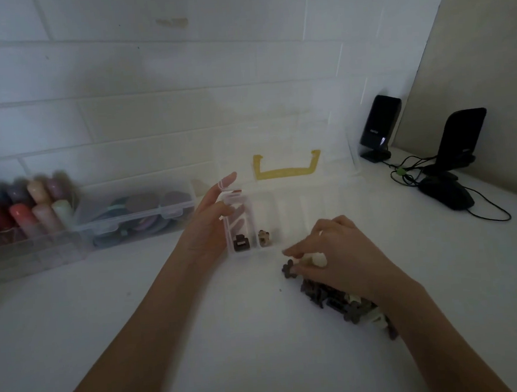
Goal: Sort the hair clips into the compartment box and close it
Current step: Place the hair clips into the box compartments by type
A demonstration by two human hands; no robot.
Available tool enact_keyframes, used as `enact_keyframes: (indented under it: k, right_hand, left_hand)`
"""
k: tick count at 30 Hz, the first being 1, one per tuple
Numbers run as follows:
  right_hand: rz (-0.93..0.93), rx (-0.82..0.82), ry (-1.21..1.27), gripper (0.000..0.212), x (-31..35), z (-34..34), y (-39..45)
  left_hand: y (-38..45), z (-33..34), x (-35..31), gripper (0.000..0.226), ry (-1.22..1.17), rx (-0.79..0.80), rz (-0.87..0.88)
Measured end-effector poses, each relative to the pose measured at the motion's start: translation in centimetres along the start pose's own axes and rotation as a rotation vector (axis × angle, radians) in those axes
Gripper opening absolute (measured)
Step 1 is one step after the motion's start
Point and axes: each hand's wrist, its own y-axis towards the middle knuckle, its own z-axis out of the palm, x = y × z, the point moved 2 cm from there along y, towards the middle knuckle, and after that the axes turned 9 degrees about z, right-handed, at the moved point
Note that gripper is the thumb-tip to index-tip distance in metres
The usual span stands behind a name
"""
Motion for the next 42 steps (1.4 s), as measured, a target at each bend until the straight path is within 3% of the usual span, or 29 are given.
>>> enact_keyframes:
  k: [5, 9, 14, 17, 21, 23, 25, 31, 36, 42]
  right_hand:
    - [0.001, 0.037, -0.041, 0.023, 0.6, 0.6, 0.4]
    - [0.072, -0.022, 0.258, 0.009, 0.6, 0.7, 0.5]
    - [0.099, -0.313, 0.509, 0.013, 0.6, 0.5, 0.3]
    - [0.081, -0.490, 0.432, 0.015, 1.2, 0.6, 0.8]
    - [0.088, -0.637, 0.103, 0.013, 2.0, 1.2, 2.6]
    - [0.137, -0.609, -0.098, 0.011, 2.2, 1.8, 3.0]
    - [0.144, -0.552, -0.168, 0.027, 2.1, 2.2, 2.8]
    - [0.142, -0.327, 0.406, 0.018, -0.3, -1.2, 0.7]
    - [0.235, -0.110, 0.183, 0.020, -2.3, -1.6, -0.2]
    - [0.194, -0.106, 0.161, 0.020, -2.3, -1.5, -0.3]
  left_hand:
    - [0.2, -0.3, -0.1, 0.055, 0.006, 0.032, 0.004]
    - [0.2, -0.4, 0.1, 0.050, -0.001, 0.009, 0.003]
    - [0.2, -0.1, 0.1, 0.051, 0.003, 0.006, 0.010]
    - [0.1, 0.1, 0.2, 0.052, 0.017, 0.017, -0.001]
    - [-0.2, 0.5, 0.2, 0.056, 0.011, 0.017, 0.005]
    - [-0.2, 0.5, 0.2, 0.060, 0.019, 0.032, 0.014]
    - [-0.3, 0.5, 0.2, 0.060, 0.025, 0.043, 0.014]
    - [0.0, 0.2, 0.2, 0.053, 0.004, 0.025, -0.001]
    - [-0.1, 0.1, -0.1, 0.053, -0.012, 0.029, -0.005]
    - [0.2, -0.1, 0.1, 0.045, -0.049, -0.013, -0.021]
